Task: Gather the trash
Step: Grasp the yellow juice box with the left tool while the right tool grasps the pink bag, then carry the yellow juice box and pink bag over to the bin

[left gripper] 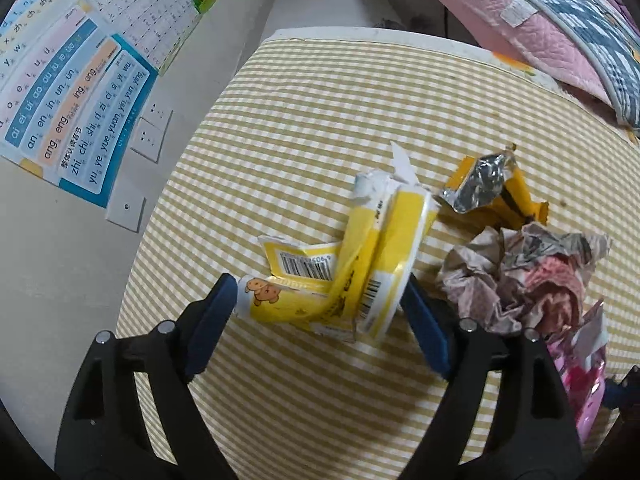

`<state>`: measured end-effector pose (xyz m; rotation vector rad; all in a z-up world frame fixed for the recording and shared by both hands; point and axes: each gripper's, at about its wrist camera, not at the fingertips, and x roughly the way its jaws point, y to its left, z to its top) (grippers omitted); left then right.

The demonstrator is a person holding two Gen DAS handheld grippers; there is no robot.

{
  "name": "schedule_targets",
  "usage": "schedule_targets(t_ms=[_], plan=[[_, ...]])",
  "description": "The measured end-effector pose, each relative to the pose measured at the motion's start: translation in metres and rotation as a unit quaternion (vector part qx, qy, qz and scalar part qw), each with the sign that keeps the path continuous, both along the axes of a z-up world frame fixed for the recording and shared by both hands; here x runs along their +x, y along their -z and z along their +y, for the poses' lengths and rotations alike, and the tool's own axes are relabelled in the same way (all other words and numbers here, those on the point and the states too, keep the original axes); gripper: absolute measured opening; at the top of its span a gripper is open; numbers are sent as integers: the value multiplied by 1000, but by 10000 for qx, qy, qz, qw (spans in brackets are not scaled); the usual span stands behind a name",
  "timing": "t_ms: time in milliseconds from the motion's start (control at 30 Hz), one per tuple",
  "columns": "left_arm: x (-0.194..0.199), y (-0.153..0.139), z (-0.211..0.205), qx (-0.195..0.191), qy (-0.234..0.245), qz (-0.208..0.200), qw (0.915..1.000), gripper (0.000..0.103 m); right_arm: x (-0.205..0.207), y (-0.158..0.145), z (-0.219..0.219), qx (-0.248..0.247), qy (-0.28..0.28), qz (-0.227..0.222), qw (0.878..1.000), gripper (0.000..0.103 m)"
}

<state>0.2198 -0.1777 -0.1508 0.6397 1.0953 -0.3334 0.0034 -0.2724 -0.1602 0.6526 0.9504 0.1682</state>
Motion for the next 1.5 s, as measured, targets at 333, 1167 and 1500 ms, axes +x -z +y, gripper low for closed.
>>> schedule_targets(t_ms=[333,1167,1500], plan=[[-33,4,-19,452,699,-365,9959,22,-6,-6,-8,258,-97,-280,9992,22],[-143,-55,140,-1942,-1466,-262,9696,21,-31,-26,20,-181,-303,-172,9992,22],[-181,-73,177,-2244,-1690,-539,9582,22,-35,-72,64,-565,-543,-456,9959,22]])
